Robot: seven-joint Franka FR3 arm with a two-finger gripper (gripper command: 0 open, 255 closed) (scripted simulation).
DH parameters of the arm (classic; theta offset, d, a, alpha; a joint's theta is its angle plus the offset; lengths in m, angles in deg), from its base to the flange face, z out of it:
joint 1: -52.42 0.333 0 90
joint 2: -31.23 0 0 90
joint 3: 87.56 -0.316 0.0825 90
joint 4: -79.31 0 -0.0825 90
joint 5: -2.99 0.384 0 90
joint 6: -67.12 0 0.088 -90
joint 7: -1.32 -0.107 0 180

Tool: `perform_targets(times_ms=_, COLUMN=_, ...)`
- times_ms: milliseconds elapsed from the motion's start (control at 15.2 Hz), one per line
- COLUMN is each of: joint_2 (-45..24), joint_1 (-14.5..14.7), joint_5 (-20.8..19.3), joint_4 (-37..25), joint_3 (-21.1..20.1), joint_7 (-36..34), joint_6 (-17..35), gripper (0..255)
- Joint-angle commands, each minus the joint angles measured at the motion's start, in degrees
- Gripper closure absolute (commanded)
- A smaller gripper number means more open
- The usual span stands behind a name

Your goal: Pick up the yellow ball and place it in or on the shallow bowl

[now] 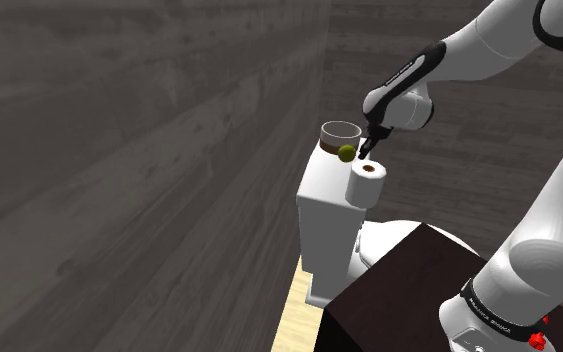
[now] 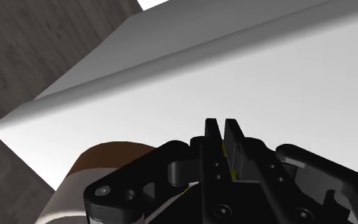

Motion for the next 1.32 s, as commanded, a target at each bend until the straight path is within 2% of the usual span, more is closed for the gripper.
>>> perform_targets(times_ms=0, joint_2=1.30, joint_1=0.23, joint_5=-2.10, joint_4=-0.31, joint_3=0.49, joint_7=-1.69, joint_6=-1.42, gripper=255)
perform_targets(times_ms=66, joint_2=1.97, joint_1=0.29, joint_5=-3.05, joint_4=-0.43, joint_3=0.67, joint_7=-2.45, joint_6=-2.09, gripper=255)
perform_targets(times_ms=132, joint_2=1.23, joint_1=0.21, joint_5=-1.94, joint_4=-0.31, joint_3=0.43, joint_7=-1.60, joint_6=-1.32, gripper=255)
perform_targets(times_ms=198, joint_2=1.23, joint_1=0.21, joint_5=-1.94, joint_4=-0.31, joint_3=0.42, joint_7=-1.60, joint_6=-1.32, gripper=0)
perform_targets(times_ms=264, joint_2=-0.40, joint_1=1.42, joint_5=-8.57, joint_4=-4.27, joint_3=0.79, joint_7=-8.69, joint_6=-6.01, gripper=0)
perform_targets(times_ms=330, joint_2=-2.54, joint_1=2.67, joint_5=-12.99, joint_4=-8.76, joint_3=0.98, joint_7=-13.81, joint_6=-11.11, gripper=0)
perform_targets(times_ms=396, joint_2=-5.14, joint_1=3.88, joint_5=-15.89, joint_4=-13.69, joint_3=1.05, joint_7=-17.53, joint_6=-16.45, gripper=0)
perform_targets(times_ms=528, joint_2=-10.67, joint_1=5.56, joint_5=-18.71, joint_4=-23.15, joint_3=0.95, joint_7=-21.82, joint_6=-26.01, gripper=0)
perform_targets(times_ms=990, joint_2=-14.25, joint_1=4.84, joint_5=-16.94, joint_4=-22.06, joint_3=0.52, joint_7=-20.63, joint_6=-21.55, gripper=0)
perform_targets(times_ms=1254, joint_2=-14.56, joint_1=4.76, joint_5=-16.79, joint_4=-22.00, joint_3=0.45, joint_7=-20.53, joint_6=-21.19, gripper=0)
